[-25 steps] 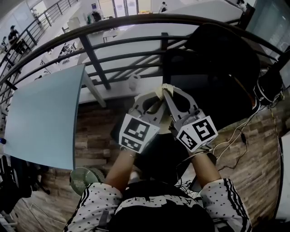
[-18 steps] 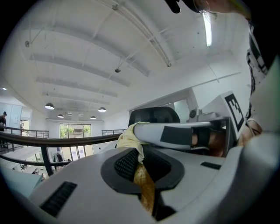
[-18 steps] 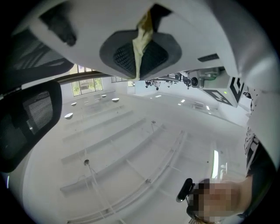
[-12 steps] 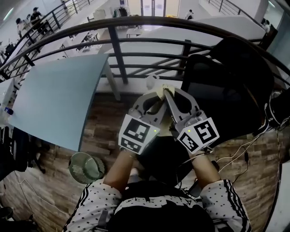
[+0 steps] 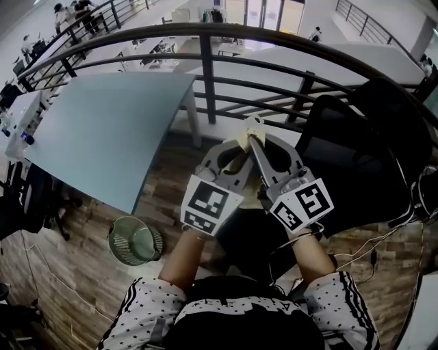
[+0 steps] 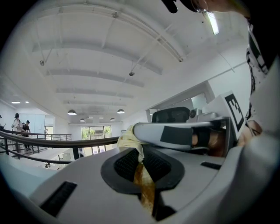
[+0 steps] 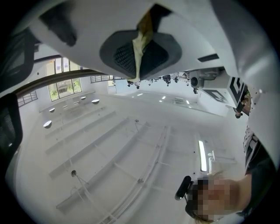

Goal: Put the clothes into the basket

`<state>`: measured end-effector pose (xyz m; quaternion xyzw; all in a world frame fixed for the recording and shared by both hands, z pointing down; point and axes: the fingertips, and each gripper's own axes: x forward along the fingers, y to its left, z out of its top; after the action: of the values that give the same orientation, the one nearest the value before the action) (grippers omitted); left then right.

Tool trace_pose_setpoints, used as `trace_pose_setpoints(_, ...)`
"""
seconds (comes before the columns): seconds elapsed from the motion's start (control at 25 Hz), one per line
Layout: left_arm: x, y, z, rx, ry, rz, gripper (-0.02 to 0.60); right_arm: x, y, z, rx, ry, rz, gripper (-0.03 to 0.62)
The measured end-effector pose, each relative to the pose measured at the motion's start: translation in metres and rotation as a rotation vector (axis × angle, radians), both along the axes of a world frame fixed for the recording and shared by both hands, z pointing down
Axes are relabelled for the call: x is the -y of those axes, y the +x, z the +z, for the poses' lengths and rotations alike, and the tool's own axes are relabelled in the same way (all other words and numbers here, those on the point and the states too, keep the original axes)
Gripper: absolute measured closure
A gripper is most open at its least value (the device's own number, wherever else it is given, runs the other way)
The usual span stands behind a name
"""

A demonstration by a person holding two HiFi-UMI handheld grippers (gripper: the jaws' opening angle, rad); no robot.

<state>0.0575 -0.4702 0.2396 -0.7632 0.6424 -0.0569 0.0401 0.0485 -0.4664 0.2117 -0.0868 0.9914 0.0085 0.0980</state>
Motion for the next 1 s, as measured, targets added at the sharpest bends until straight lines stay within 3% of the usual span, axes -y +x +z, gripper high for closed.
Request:
trace_pose_setpoints(0.52, -0.061, -0.086, -0.003, -0.002, -0.007, -0.118, 0.545, -0.062, -0.086, -0.003, 0.004, -0.014, -0.124, 0.56)
trace_pose_setpoints(1.0, -0.102, -0.137, -0.009, -0.009, 0.007, -0.218, 0.545, -0.104, -0.136, -0.009, 0.0, 0.001, -0.225, 0.56)
